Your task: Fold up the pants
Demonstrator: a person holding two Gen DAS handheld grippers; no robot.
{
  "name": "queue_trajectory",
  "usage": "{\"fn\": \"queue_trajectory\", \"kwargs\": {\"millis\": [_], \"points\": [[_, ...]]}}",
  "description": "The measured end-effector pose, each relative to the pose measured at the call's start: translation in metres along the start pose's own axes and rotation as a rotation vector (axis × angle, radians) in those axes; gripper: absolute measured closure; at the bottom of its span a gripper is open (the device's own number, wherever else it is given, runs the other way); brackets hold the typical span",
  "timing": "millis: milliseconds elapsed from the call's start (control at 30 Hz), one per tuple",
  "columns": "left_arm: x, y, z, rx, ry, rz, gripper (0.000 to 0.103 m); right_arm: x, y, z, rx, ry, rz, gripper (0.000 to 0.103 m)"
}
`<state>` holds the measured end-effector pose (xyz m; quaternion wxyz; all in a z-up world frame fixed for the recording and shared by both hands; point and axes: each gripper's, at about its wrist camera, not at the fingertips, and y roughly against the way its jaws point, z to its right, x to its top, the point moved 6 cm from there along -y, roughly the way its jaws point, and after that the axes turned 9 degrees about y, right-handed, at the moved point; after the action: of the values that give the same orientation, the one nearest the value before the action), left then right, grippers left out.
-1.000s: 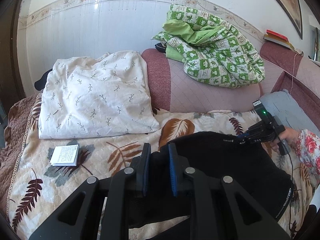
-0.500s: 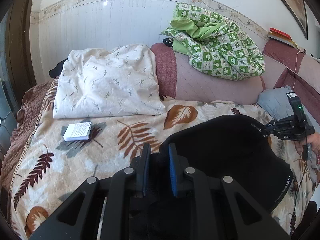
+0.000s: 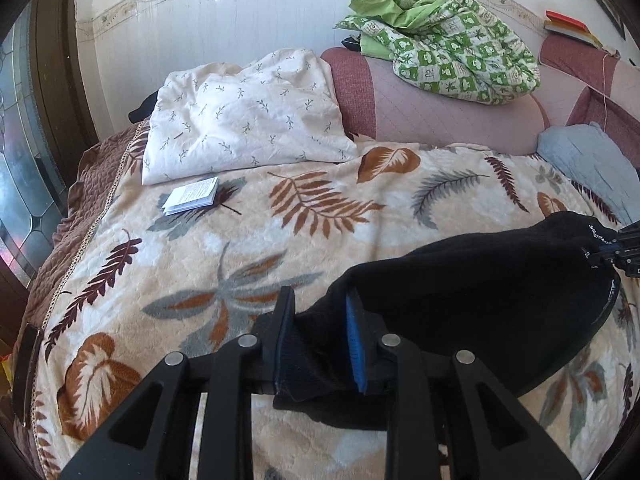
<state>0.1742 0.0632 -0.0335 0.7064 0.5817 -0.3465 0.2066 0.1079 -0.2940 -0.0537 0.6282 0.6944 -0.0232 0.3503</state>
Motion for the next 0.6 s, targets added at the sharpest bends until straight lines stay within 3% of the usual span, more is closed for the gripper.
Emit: {"fn": "queue_trajectory", "kwargs": {"millis": [100, 167, 267, 367, 600], "points": [[-0.014, 0.008, -0.002, 0.028, -0.031, -0.003, 0.067, -0.019, -0.005, -0.012, 0.009, -0.012, -0.019, 0.098], [-0.024, 0.012, -0.005, 0.048, -0.050, -0.009, 0.055, -0.030, -0.009, -0.017, 0.012, -0.031, -0.027, 0.097], [-0.039, 0.016, -0.011, 0.083, -0.069, -0.021, 0.044, -0.041, -0.011, -0.021, 0.014, -0.051, -0.022, 0.094], [-0.050, 0.020, -0.022, 0.090, -0.059, -0.038, 0.037, -0.045, -0.007, -0.021, 0.011, -0.082, -0.002, 0.091], [-0.053, 0.041, -0.053, 0.063, 0.080, -0.031, 0.035, -0.051, 0.016, -0.027, -0.005, -0.107, 0.017, 0.089]]}}
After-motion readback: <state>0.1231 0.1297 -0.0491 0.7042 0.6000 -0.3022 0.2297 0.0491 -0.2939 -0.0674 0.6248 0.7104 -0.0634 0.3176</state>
